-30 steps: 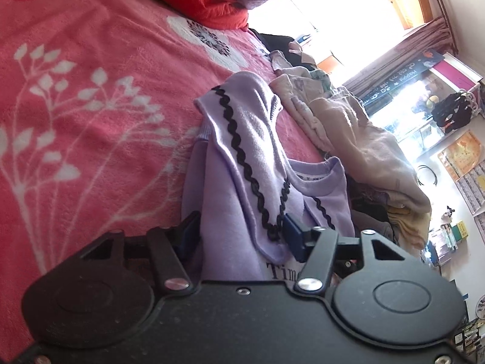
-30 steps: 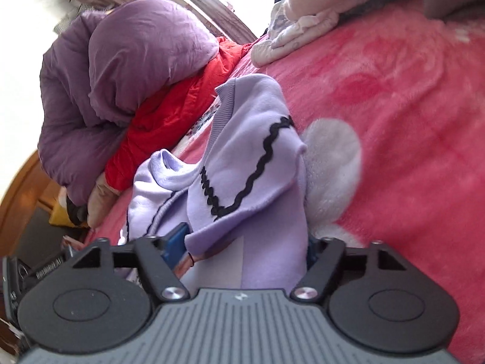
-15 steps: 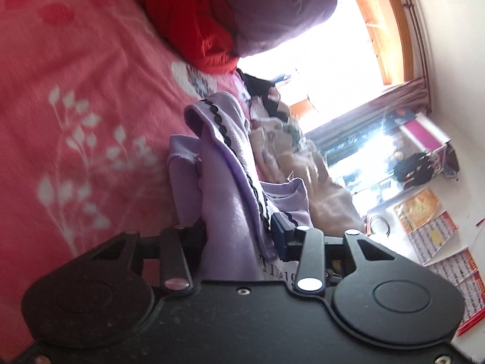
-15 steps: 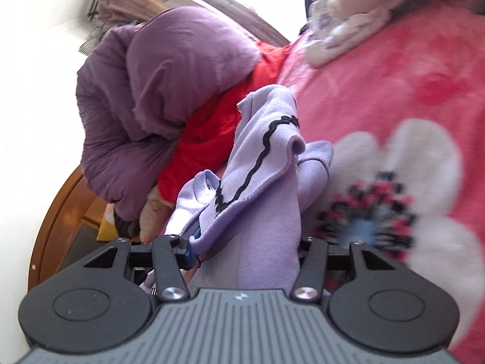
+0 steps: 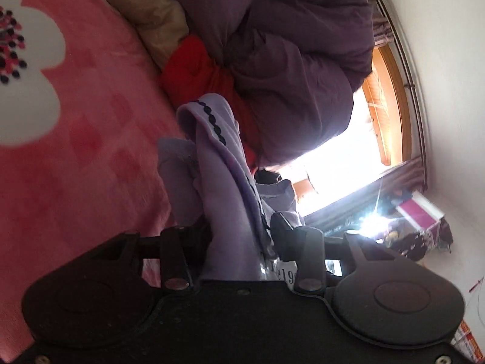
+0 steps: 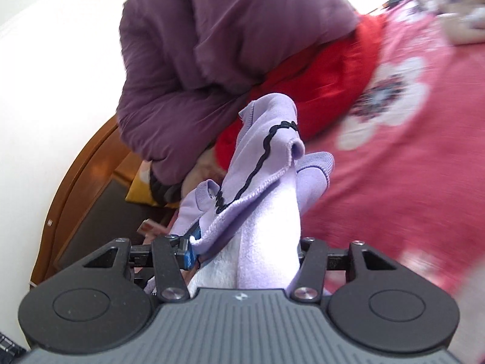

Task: Fold clothes

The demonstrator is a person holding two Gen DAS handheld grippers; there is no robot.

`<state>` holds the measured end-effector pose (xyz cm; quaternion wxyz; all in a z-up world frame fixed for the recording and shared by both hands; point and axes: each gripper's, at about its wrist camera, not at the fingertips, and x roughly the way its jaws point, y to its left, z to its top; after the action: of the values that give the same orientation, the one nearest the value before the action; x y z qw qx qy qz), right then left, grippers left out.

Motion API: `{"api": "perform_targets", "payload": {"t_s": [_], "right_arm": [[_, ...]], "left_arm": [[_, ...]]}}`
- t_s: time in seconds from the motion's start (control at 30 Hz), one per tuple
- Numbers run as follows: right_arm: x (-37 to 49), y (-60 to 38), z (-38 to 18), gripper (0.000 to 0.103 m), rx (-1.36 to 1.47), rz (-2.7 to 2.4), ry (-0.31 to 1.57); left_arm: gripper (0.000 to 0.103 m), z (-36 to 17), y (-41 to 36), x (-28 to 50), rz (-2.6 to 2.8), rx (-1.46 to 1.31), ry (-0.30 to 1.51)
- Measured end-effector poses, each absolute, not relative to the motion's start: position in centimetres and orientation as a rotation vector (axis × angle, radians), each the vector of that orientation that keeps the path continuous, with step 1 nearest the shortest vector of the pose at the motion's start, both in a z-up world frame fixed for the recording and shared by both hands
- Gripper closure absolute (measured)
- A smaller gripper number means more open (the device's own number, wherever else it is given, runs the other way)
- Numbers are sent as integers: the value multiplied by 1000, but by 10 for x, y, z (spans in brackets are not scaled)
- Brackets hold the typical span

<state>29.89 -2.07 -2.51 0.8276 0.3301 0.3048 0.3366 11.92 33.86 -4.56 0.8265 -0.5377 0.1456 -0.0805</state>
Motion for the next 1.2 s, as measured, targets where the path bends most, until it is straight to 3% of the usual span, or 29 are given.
{"api": "perform_targets", "payload": {"t_s": [0.53,1.2], "right_arm": [[380,198,-11,51,564,1022,723],[323,401,37,51,634,1456,786]], "left_arm": [[64,-56,461,69,145,-1123,30],[63,-16,534,-78,489,-1092,-320]]}}
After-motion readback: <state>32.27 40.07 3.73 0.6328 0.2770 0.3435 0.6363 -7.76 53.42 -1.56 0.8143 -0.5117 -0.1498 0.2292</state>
